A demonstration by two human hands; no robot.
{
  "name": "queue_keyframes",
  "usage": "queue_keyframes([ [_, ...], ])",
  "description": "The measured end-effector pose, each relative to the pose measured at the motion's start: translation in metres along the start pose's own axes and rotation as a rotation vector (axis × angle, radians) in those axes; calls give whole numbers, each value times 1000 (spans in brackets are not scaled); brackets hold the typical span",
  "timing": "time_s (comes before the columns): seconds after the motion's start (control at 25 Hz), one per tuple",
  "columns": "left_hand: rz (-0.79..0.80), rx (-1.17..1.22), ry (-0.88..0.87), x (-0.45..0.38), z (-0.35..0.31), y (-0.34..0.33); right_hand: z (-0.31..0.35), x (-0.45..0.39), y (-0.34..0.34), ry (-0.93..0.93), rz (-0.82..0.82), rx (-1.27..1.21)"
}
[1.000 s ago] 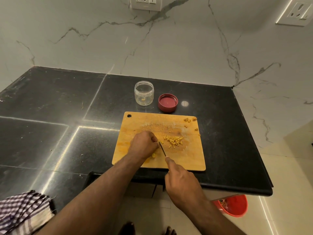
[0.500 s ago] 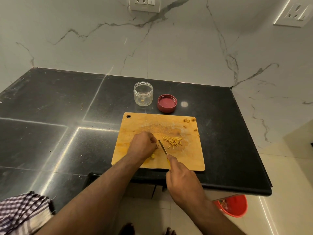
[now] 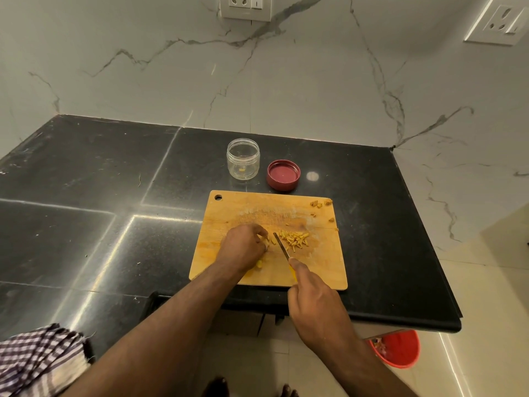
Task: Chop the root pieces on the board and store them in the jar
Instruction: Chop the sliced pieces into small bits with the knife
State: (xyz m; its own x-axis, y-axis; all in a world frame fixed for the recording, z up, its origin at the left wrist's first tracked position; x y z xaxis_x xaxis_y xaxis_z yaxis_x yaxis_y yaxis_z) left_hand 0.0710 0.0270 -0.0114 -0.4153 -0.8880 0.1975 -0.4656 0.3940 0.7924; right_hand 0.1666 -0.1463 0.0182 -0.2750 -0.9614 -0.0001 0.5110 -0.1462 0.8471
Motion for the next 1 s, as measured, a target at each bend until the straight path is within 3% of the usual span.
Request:
queue_keyframes([
  [0.72,-55,36,27,3,4,-2,7,6,-5,-7,131,82],
  [1.0,-28,36,18,3,7,-2,7,13,5,-18,55,42],
])
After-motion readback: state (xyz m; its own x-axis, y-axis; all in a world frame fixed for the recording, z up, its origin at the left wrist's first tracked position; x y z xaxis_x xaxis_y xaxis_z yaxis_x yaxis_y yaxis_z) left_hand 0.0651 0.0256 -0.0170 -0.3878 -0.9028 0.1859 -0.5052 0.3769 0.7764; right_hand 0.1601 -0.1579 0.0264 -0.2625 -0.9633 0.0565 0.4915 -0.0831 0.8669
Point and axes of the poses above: each hand's wrist, its own x-axis away from the middle knuckle, its own y-axis out of the back of the hand, z = x × y, the point moved 1 cm from there along -x, towards the middle knuckle, and after that the axes turned 1 degree about -x, right-handed, at the moved point
